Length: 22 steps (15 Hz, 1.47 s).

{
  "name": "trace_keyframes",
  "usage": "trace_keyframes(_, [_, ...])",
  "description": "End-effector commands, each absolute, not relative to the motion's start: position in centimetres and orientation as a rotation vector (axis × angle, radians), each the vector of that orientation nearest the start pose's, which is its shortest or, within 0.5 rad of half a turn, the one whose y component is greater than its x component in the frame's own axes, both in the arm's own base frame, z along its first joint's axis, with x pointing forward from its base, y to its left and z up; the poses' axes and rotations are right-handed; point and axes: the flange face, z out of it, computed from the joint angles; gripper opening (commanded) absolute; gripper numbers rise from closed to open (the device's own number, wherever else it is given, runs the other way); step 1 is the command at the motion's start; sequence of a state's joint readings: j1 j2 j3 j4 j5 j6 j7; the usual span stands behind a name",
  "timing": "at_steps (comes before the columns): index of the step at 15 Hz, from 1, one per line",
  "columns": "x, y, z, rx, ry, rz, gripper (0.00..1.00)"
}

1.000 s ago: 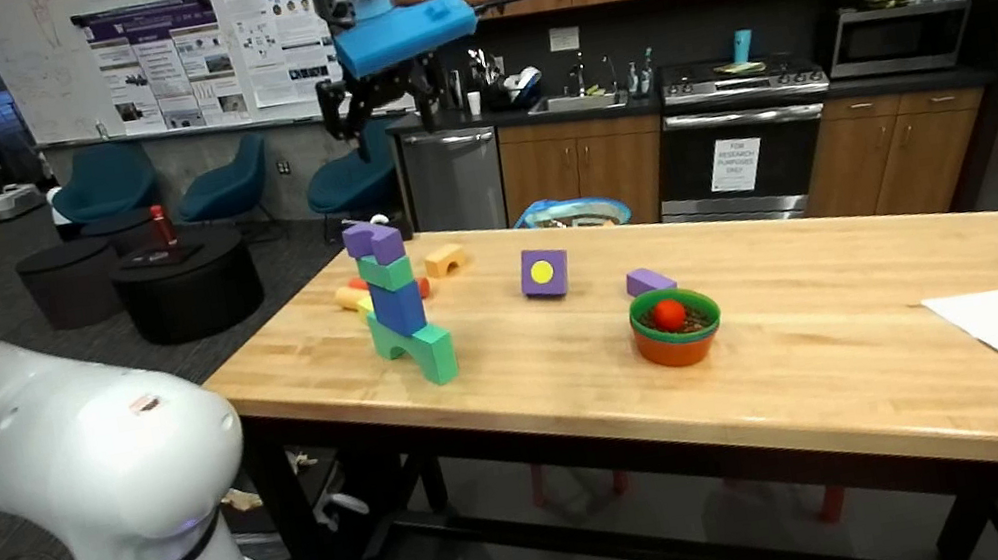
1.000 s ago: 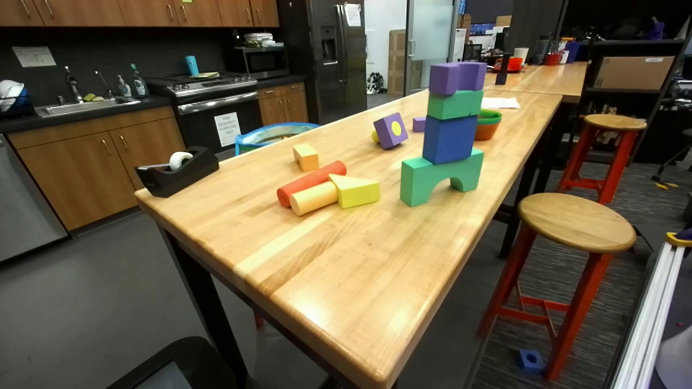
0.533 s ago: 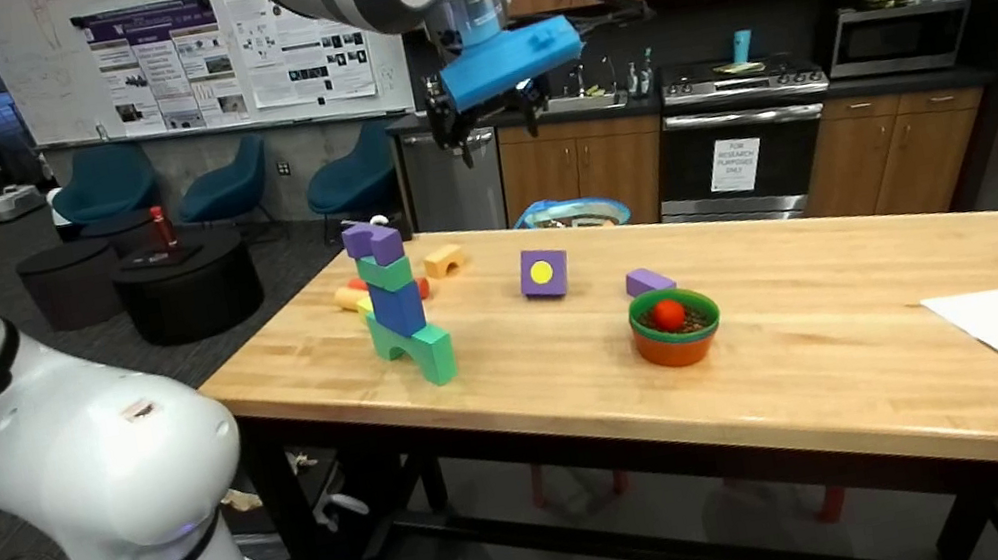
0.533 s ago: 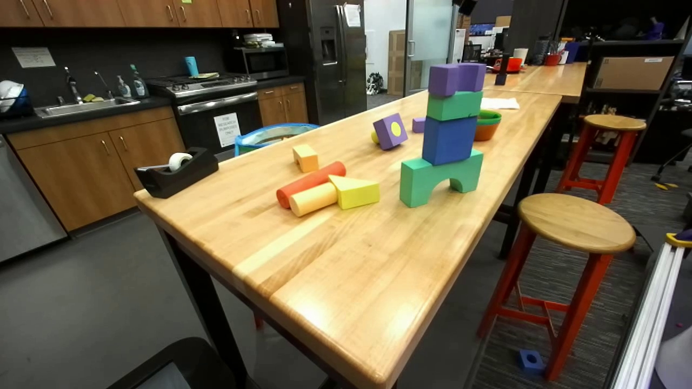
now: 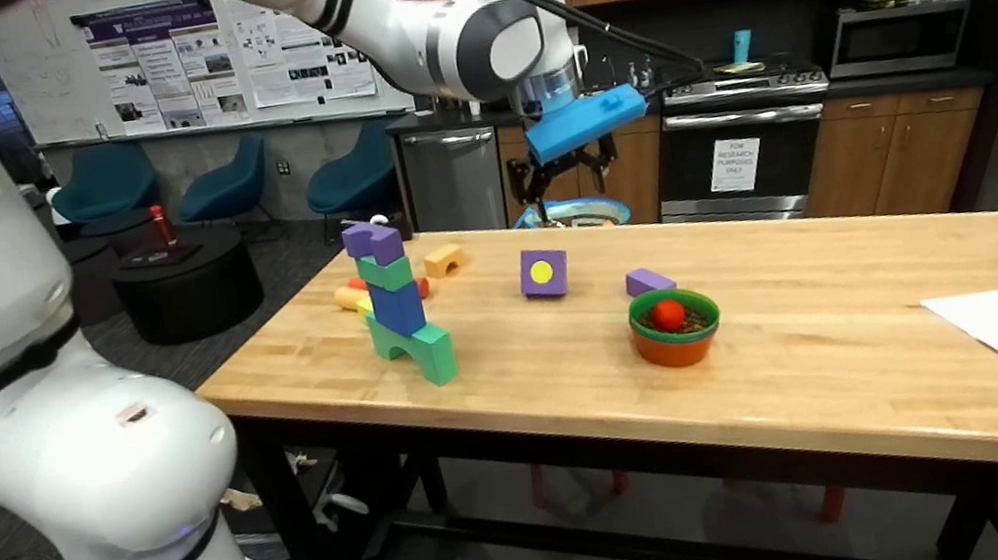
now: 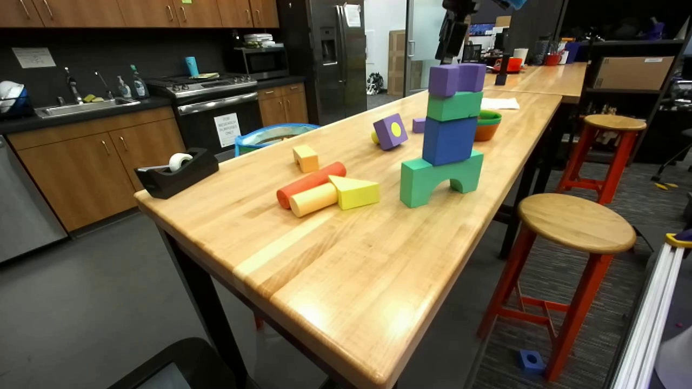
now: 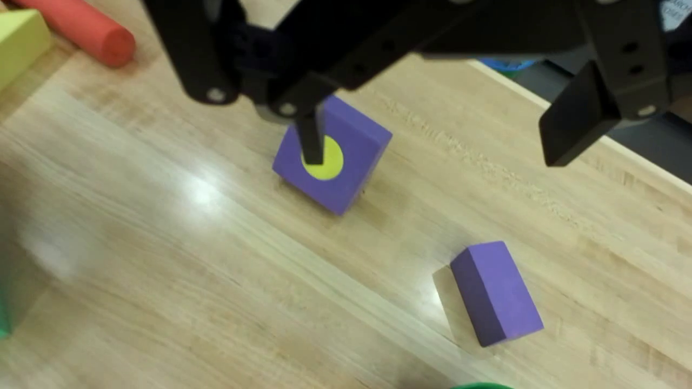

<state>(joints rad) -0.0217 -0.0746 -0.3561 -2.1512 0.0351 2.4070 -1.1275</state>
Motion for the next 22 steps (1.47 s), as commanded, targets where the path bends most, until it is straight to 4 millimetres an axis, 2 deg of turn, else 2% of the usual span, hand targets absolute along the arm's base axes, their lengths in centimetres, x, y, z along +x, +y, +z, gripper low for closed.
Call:
trace_keyframes(1, [55.3,-23.3,43.4,-3.142,-1.269,-0.269,1.00])
trace_keyframes(5, [57.9,-25.7,39.9,-3.176,-1.395,-0.136,1.00])
trace_keyframes(8, [59.0,-26.5,37.2,-3.084,-1.452,-0.105,1.00])
trace_keyframes(13, [60.5,-27.8,33.9,-2.901,-1.526,-0.106,1.00])
trace_keyframes(16, [61.0,-29.4,33.0,-2.856,-1.545,-0.065,1.00])
trace_keyframes(22, [61.3,-31.7,33.0,-2.820,-1.555,-0.030,1.00])
